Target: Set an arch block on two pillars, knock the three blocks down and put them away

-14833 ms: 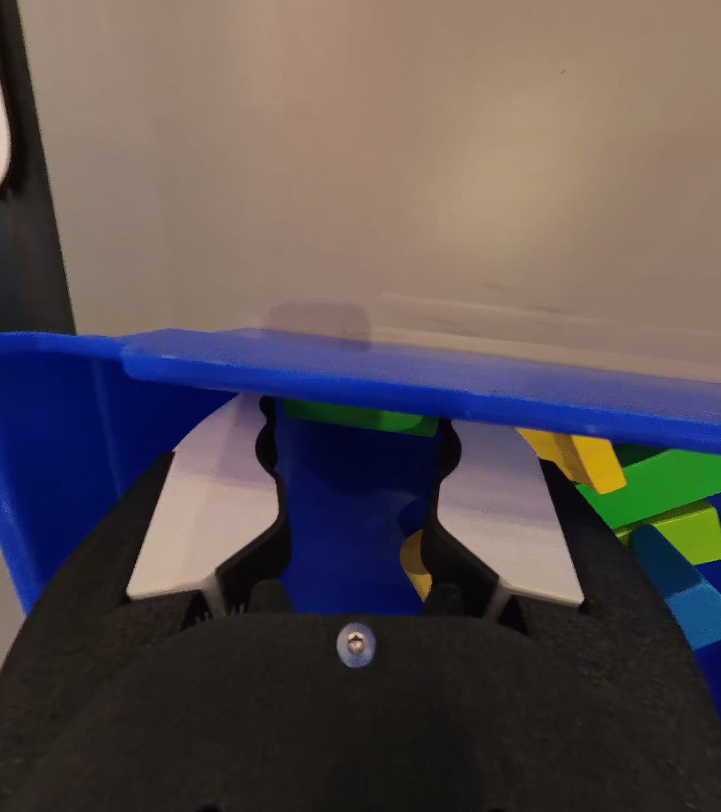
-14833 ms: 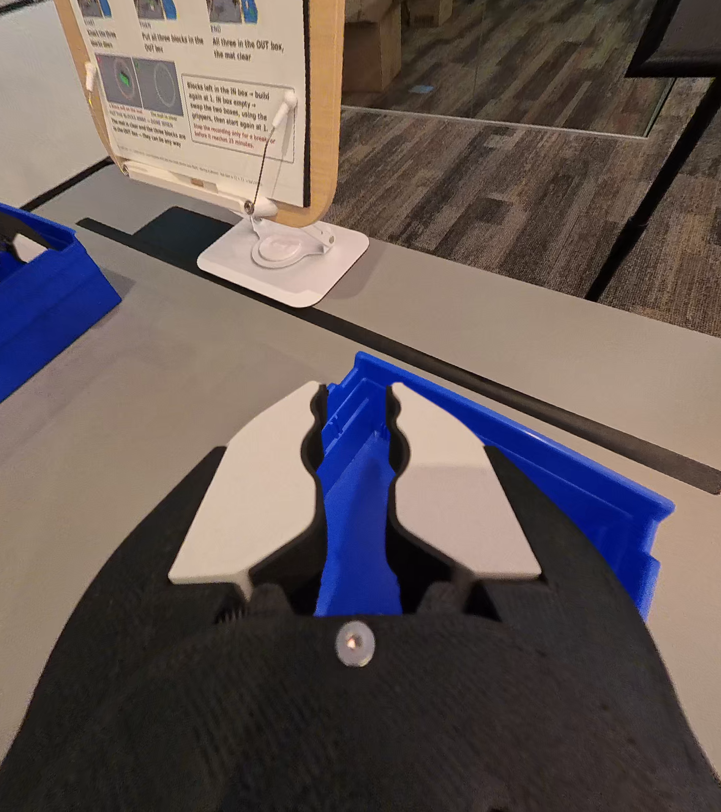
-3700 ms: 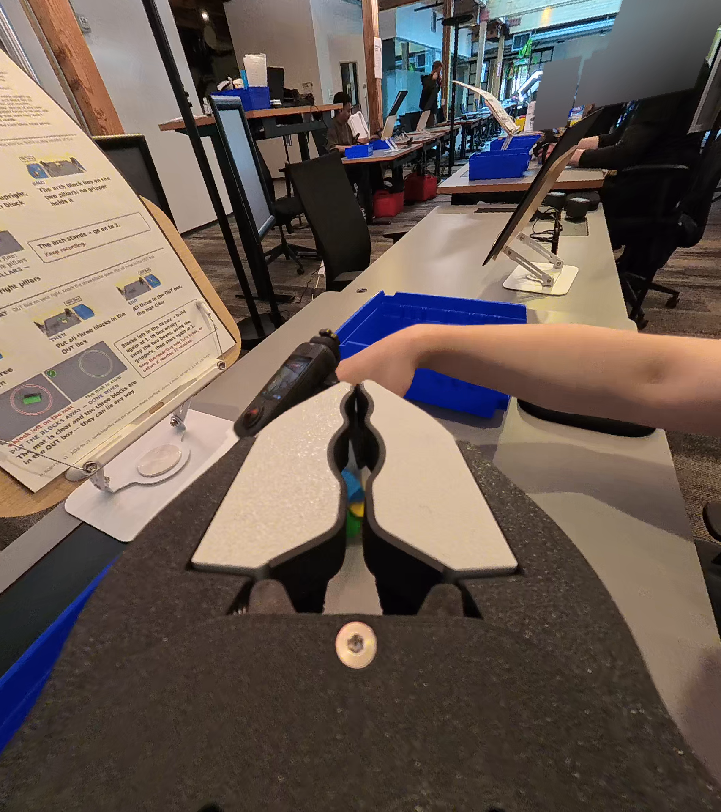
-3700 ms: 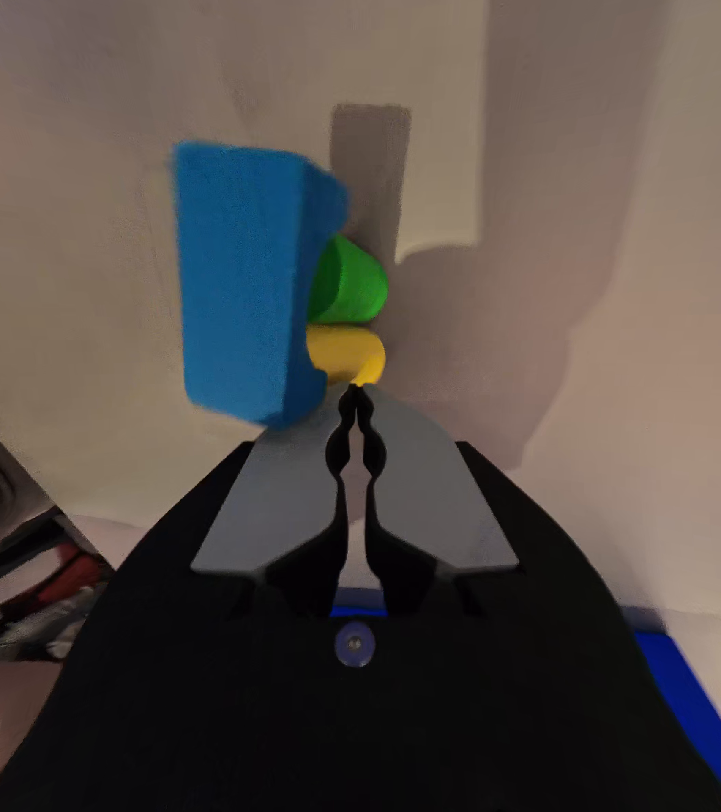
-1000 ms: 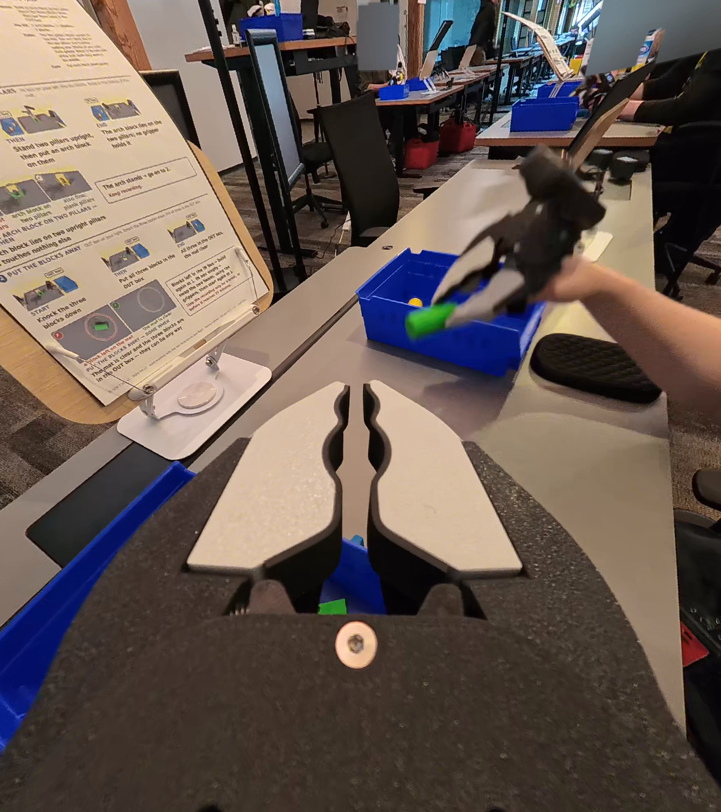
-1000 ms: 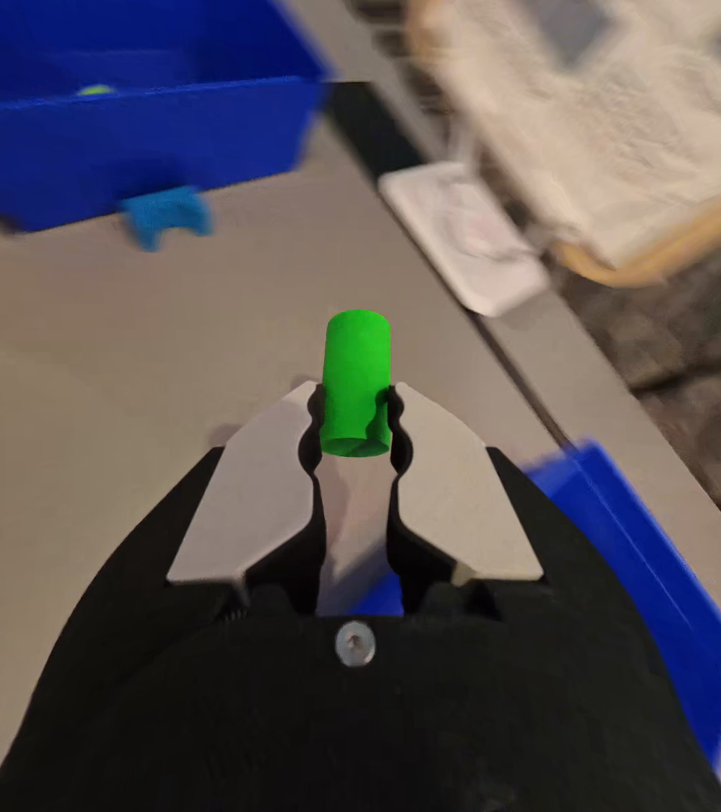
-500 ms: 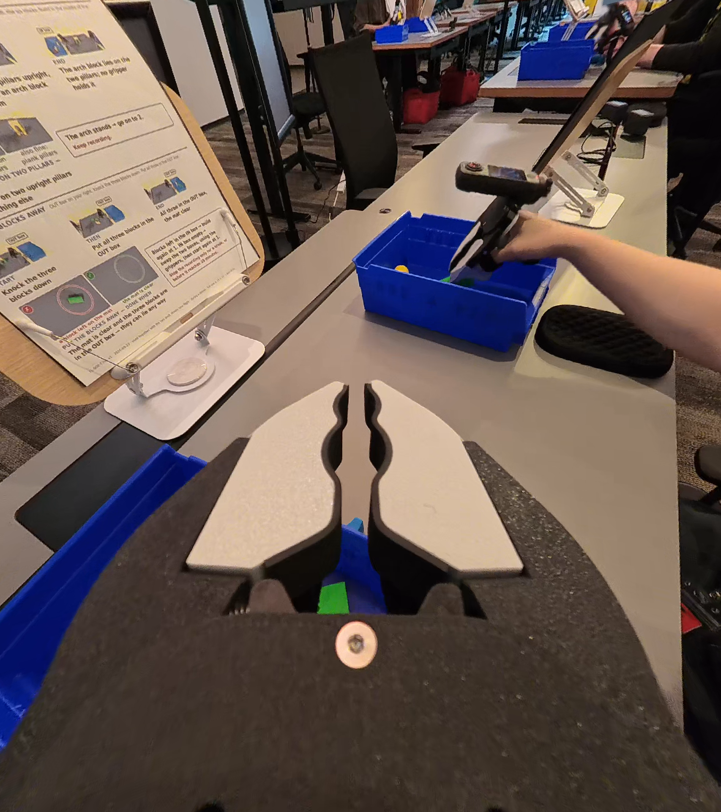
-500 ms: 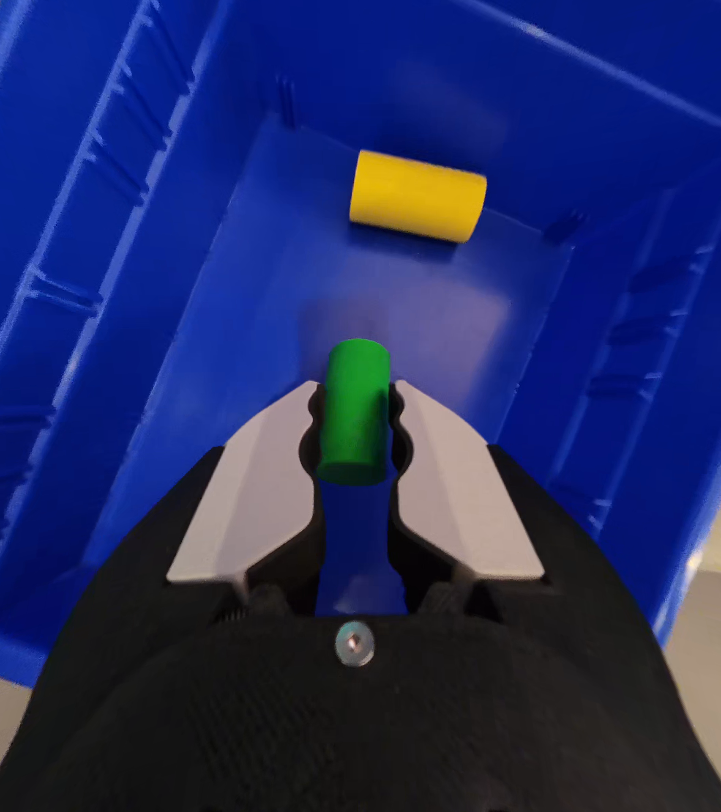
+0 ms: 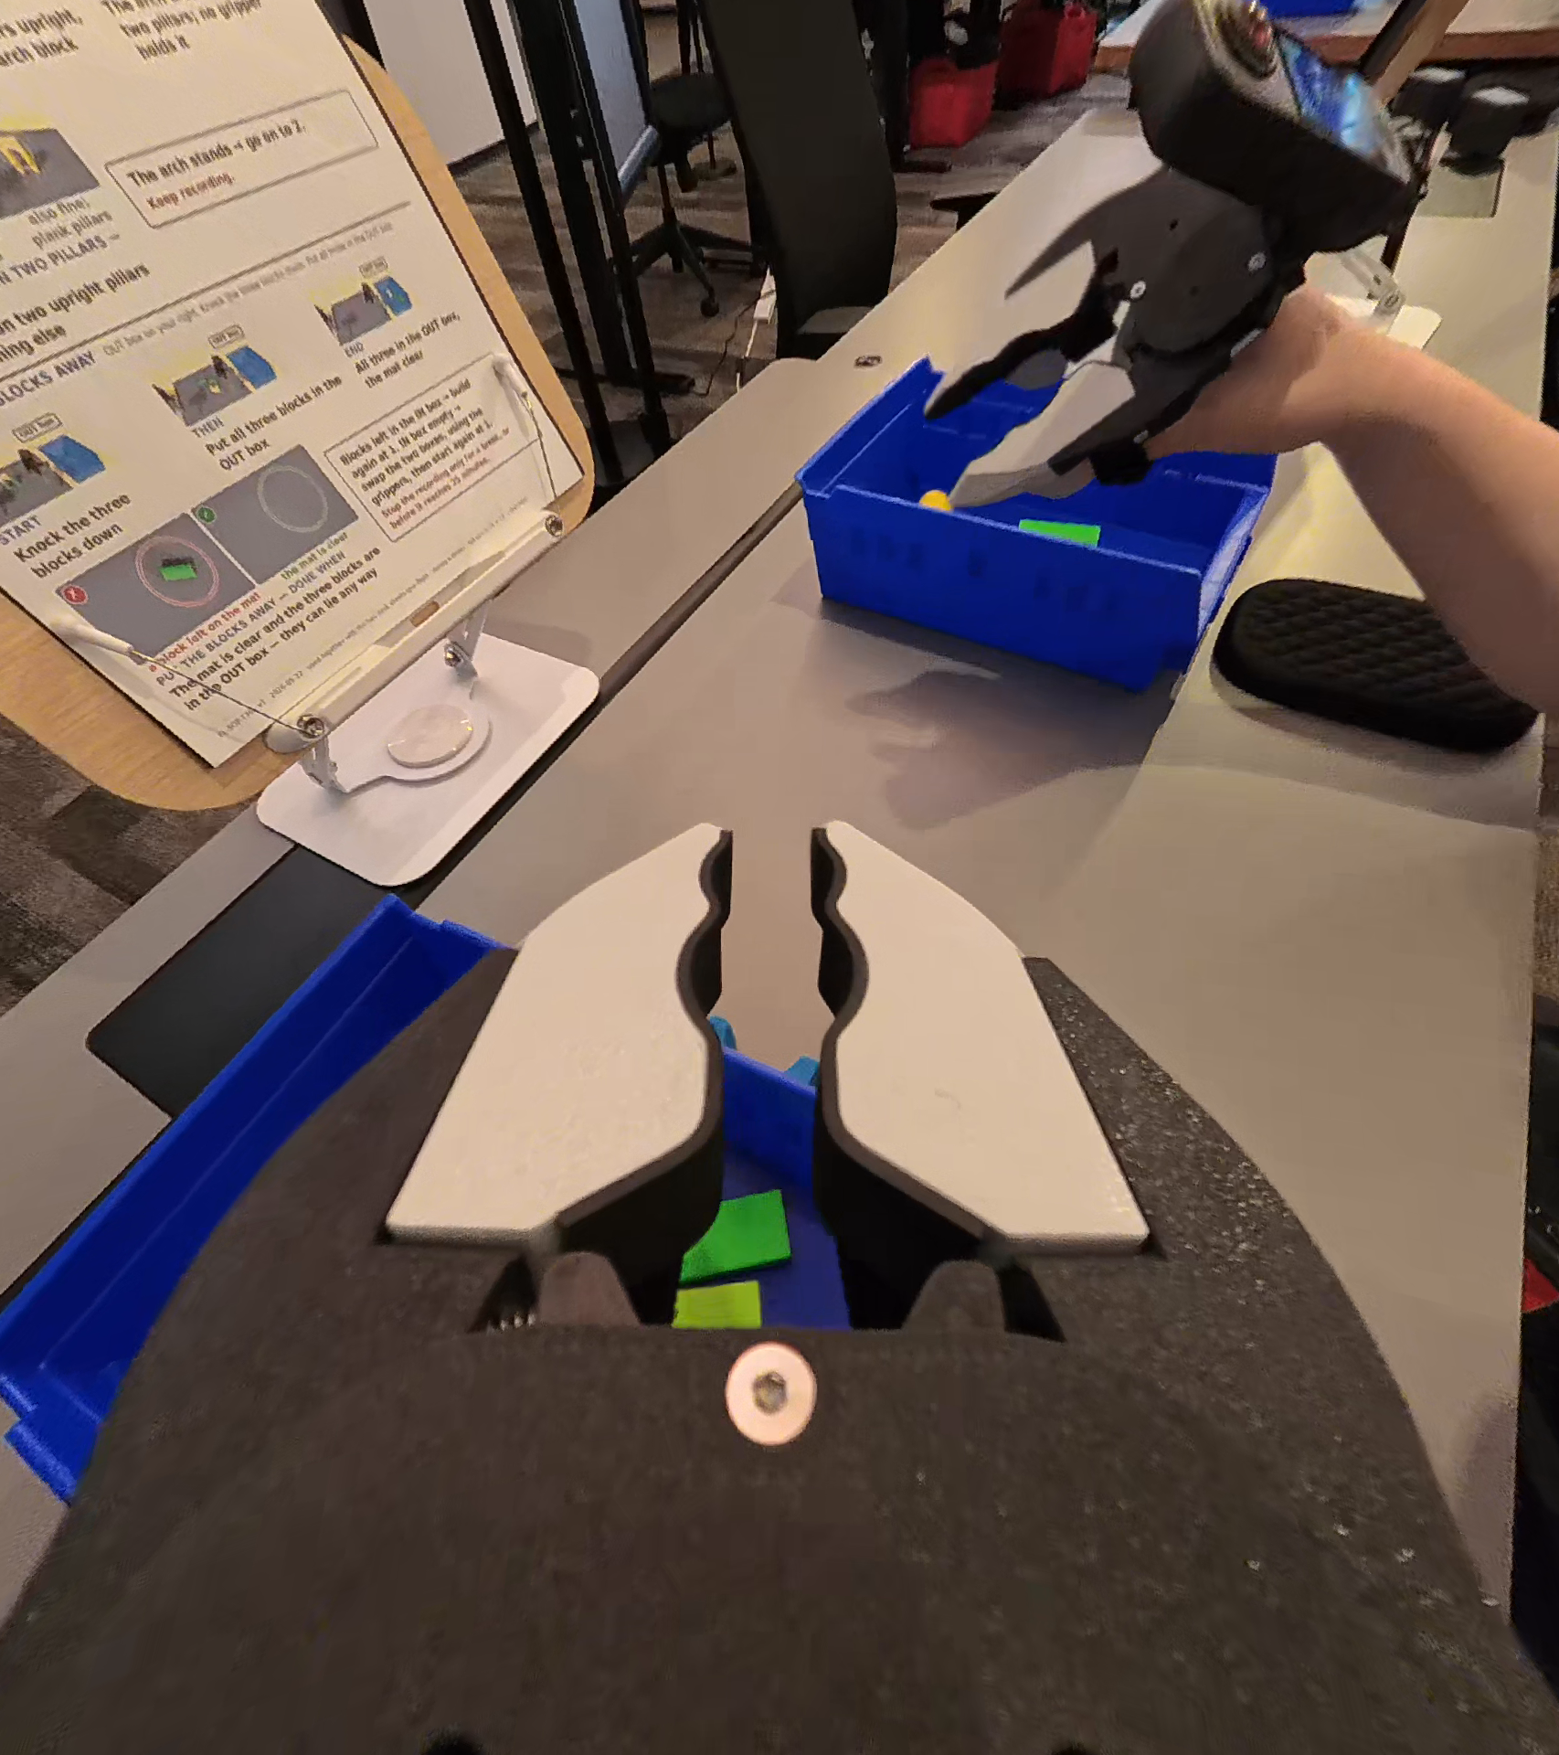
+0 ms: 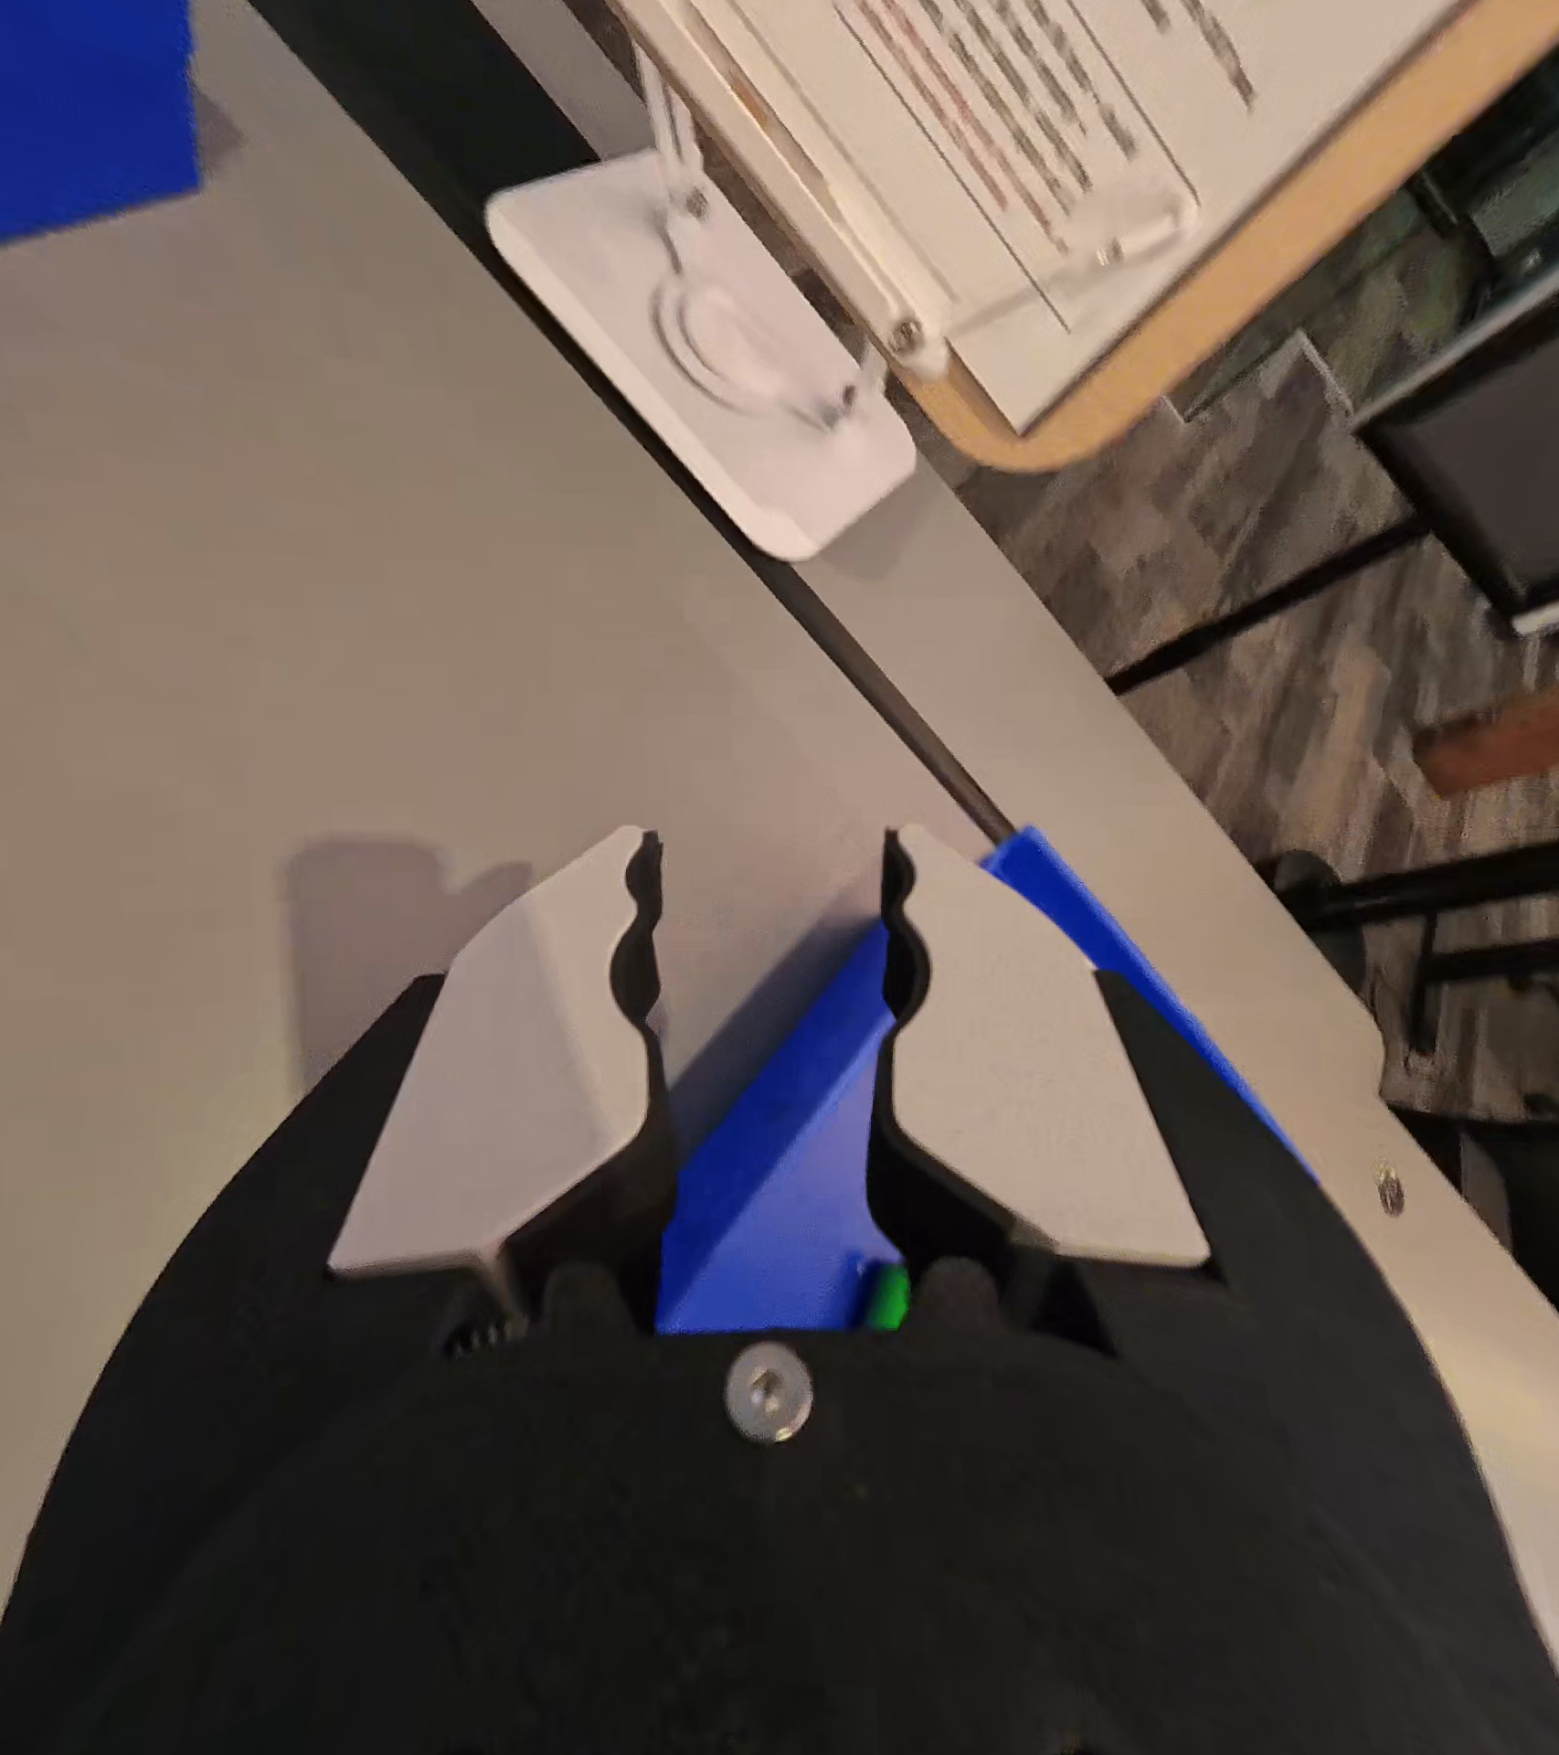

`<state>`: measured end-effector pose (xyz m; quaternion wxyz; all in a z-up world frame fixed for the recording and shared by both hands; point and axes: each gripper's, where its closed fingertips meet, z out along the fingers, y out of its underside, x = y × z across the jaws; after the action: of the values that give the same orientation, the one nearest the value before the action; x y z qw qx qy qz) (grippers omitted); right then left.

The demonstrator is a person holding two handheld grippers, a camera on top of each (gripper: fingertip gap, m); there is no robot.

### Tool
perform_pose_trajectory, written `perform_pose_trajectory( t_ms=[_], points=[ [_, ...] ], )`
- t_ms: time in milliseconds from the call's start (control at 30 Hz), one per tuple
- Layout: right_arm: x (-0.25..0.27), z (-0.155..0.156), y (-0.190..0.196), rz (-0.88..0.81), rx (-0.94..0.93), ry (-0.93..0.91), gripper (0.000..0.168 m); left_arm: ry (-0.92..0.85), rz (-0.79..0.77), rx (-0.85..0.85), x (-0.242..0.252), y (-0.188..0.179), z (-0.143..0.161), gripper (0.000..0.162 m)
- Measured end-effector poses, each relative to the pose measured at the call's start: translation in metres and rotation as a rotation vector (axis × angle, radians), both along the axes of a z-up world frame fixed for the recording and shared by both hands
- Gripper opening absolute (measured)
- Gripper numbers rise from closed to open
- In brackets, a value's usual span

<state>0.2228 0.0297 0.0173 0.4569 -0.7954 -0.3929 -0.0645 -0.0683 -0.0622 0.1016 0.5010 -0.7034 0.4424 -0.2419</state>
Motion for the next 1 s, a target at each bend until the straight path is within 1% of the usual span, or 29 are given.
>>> perform_pose_trajectory(
  t_ms=[133,200,233,267,367,400,433,533,567,600,633,667,700,767,833,867,1000],
  points=[
    [-0.022,0.004,-0.002,0.056,-0.028,0.033,0.047,0.039,-0.011,-0.017,0.003,0.0,-0.009,0.019],
    [-0.022,0.005,-0.003,0.06,-0.035,0.047,0.047,0.098,-0.046,-0.043,0.008,-0.003,-0.022,0.021],
    [-0.02,0.005,-0.004,0.06,-0.037,0.048,0.047,0.153,-0.062,-0.057,0.011,-0.003,-0.033,0.025],
    [-0.018,0.006,-0.005,0.062,-0.04,0.05,0.049,0.227,-0.068,-0.061,0.013,-0.001,-0.047,0.033],
    [-0.013,0.013,-0.01,0.082,-0.041,0.094,0.05,0.497,-0.044,0.019,0.02,0.019,-0.092,0.063],
    [-0.011,0.016,-0.011,0.09,-0.037,0.11,0.049,0.577,-0.066,0.016,0.026,0.021,-0.108,0.066],
    [-0.008,0.02,-0.012,0.098,-0.033,0.123,0.05,0.651,-0.103,-0.006,0.034,0.021,-0.124,0.065],
    [-0.001,0.033,-0.01,0.129,-0.007,0.161,0.05,0.893,-0.217,-0.112,0.043,0.026,-0.17,0.054],
    [0.001,0.038,-0.009,0.139,0.003,0.181,0.05,0.963,-0.221,-0.159,0.041,0.032,-0.182,0.057],
    [0.002,0.043,-0.006,0.146,0.013,0.204,0.05,0.995,-0.227,-0.257,0.042,0.032,-0.189,0.058],
    [0.003,0.048,-0.004,0.156,0.025,0.23,0.05,1.011,-0.221,-0.351,0.043,0.031,-0.193,0.064],
    [0.003,0.052,-0.001,0.166,0.034,0.257,0.05,1.049,-0.211,-0.419,0.042,0.03,-0.198,0.062],
    [0.003,0.056,0.0,0.179,0.037,0.283,0.05,1.093,-0.199,-0.445,0.04,0.033,-0.202,0.065],
    [0.003,0.059,0.001,0.205,0.037,0.313,0.05,1.215,-0.177,-0.41,0.034,0.041,-0.209,0.079],
    [0.006,0.058,0.0,0.224,0.042,0.314,0.05,1.315,-0.153,-0.392,0.03,0.043,-0.215,0.084],
    [0.008,0.056,-0.001,0.23,0.043,0.309,0.05,1.355,-0.148,-0.396,0.029,0.042,-0.219,0.086],
    [0.02,0.056,-0.005,0.246,0.036,0.321,0.05,1.523,-0.159,-0.294,0.025,0.047,-0.229,0.089]
  ],
)
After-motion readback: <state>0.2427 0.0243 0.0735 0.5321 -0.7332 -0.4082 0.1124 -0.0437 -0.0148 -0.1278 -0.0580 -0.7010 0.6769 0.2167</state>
